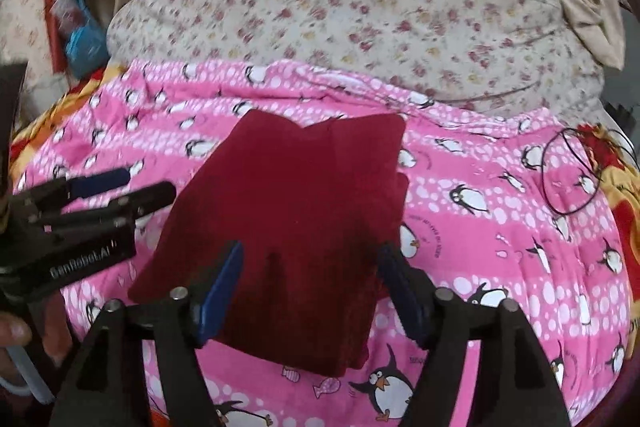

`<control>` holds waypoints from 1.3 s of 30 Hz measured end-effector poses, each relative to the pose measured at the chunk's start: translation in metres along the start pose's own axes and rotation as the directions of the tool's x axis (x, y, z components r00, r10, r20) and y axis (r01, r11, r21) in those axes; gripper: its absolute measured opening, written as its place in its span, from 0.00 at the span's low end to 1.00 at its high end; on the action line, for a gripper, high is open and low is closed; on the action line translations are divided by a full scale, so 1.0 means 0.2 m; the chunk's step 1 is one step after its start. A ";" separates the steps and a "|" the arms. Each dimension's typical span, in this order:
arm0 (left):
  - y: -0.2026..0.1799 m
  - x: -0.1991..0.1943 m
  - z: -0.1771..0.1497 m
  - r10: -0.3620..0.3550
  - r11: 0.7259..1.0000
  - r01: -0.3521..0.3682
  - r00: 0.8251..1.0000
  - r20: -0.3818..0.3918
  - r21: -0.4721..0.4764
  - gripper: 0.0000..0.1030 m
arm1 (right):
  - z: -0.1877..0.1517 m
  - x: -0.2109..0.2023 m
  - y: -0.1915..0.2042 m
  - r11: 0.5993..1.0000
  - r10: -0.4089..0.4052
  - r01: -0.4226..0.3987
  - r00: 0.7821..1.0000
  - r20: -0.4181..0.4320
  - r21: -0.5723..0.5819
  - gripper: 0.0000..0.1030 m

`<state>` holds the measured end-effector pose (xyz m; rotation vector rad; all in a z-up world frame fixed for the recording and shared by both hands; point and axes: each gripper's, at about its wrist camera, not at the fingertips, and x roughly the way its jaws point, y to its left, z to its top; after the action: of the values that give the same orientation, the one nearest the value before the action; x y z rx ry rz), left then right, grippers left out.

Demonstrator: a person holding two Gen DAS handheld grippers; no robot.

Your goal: Fold small clothes

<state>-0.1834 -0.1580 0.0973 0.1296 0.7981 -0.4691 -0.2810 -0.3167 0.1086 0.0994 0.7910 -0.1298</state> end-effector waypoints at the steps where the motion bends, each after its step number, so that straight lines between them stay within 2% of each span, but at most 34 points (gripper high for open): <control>1: 0.00 0.01 0.00 0.006 1.000 -0.006 1.000 -0.003 -0.003 0.53 | 0.01 0.00 -0.01 1.000 -0.005 0.005 1.000 0.005 0.015 0.77; 8: 0.03 0.03 -0.01 0.008 1.000 -0.009 1.000 -0.008 -0.027 0.53 | 0.03 0.02 -0.04 0.997 -0.038 0.037 0.999 0.011 0.071 0.81; 15: 0.03 0.05 -0.01 0.016 1.000 -0.016 1.000 -0.011 -0.026 0.53 | 0.03 0.06 -0.04 0.996 -0.022 0.022 1.000 0.006 0.088 0.81; 39: 0.01 0.06 -0.02 0.012 1.000 -0.012 1.000 -0.014 -0.006 0.53 | 0.03 0.11 -0.02 0.996 -0.025 0.026 1.000 -0.012 0.086 0.82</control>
<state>-0.1776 -0.1595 0.0851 0.1325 0.8123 -0.4547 -0.2621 -0.3242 0.0969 0.1723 0.7983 -0.1877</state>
